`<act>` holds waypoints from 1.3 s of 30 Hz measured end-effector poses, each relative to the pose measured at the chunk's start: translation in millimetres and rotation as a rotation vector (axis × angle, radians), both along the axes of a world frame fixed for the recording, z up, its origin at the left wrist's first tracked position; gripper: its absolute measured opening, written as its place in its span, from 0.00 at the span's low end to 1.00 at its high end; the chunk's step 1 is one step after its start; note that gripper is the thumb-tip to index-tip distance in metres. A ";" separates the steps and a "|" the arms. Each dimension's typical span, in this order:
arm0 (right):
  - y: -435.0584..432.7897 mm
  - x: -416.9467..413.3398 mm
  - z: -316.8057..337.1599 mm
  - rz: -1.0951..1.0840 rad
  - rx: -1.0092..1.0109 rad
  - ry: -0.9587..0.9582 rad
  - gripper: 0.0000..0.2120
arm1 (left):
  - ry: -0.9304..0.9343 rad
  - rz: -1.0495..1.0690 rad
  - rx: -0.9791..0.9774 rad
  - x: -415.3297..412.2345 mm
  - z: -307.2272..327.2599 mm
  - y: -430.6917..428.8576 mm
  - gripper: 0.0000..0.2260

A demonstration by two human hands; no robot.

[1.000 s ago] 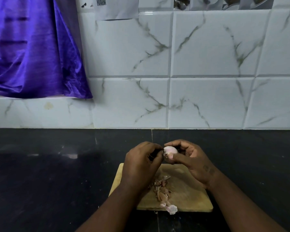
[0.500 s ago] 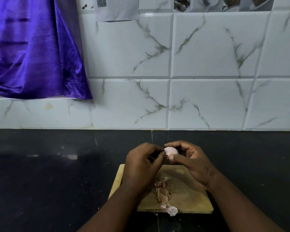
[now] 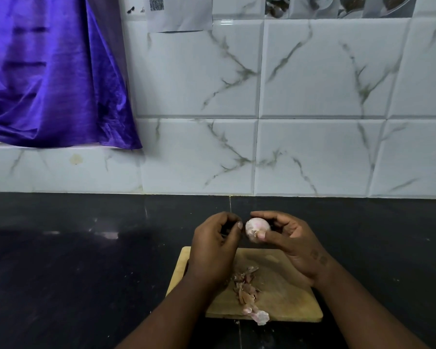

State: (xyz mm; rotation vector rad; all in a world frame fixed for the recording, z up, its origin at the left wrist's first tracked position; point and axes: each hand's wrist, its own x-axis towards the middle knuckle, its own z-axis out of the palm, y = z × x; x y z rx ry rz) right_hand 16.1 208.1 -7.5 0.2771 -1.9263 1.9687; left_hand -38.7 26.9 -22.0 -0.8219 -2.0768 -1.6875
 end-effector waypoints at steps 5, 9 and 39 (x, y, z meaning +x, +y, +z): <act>1.8 0.0 0.0 -0.033 0.037 -0.001 0.16 | 0.027 -0.016 -0.006 3.3 1.1 -1.8 0.06; 3.2 1.2 -0.7 -0.046 0.100 -0.001 0.17 | -0.032 -0.027 0.006 1.3 0.2 -1.9 0.03; 3.5 -3.2 -3.8 -0.045 0.058 0.033 0.17 | -0.068 -0.039 0.029 8.8 5.7 0.3 0.04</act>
